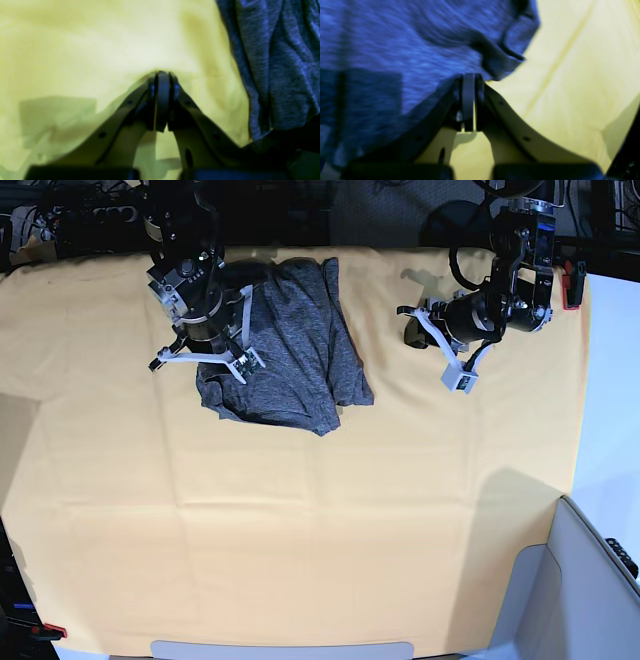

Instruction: Fold the T-shirt properly

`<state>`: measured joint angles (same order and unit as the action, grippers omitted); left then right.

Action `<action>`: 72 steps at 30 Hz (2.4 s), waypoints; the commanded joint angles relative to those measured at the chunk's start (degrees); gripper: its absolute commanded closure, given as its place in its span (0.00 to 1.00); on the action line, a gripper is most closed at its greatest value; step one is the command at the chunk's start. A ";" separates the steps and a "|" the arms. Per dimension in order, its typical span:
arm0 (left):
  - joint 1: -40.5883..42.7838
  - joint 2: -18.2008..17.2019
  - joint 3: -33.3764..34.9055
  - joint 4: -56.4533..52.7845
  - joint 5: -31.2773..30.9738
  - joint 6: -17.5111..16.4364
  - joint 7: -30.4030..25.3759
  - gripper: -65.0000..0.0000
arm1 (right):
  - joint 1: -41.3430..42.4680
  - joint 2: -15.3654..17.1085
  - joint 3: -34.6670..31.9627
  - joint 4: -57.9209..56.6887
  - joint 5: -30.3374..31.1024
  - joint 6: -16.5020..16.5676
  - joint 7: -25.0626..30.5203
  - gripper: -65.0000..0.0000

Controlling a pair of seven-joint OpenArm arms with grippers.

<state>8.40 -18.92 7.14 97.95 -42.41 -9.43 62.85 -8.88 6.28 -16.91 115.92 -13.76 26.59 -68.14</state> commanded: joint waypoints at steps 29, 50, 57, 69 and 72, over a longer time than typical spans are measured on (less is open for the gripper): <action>-0.36 -0.38 -0.41 0.64 0.87 0.16 0.05 1.00 | 17.72 -2.37 0.69 -18.47 -0.79 -1.05 5.06 1.00; 10.01 -0.91 -24.76 20.16 0.44 -0.02 -3.29 1.00 | 8.40 -3.16 16.51 1.49 -0.61 -6.94 7.52 1.00; 19.24 3.58 -34.52 21.65 -3.43 -0.11 -3.29 1.00 | -3.03 -3.16 19.94 1.75 -0.61 -6.85 9.46 1.00; 34.28 3.84 -52.72 21.56 -24.27 -0.20 -2.85 1.00 | -21.23 -2.37 21.87 1.75 -0.44 -6.85 16.14 1.00; 35.42 3.93 -53.86 21.30 -24.09 -0.20 -2.76 1.00 | -24.04 -2.46 21.17 1.75 -0.35 -6.85 16.23 1.00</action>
<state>43.22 -14.28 -46.26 118.61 -65.34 -9.41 61.17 -32.32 3.64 4.36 117.19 -14.81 19.25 -51.03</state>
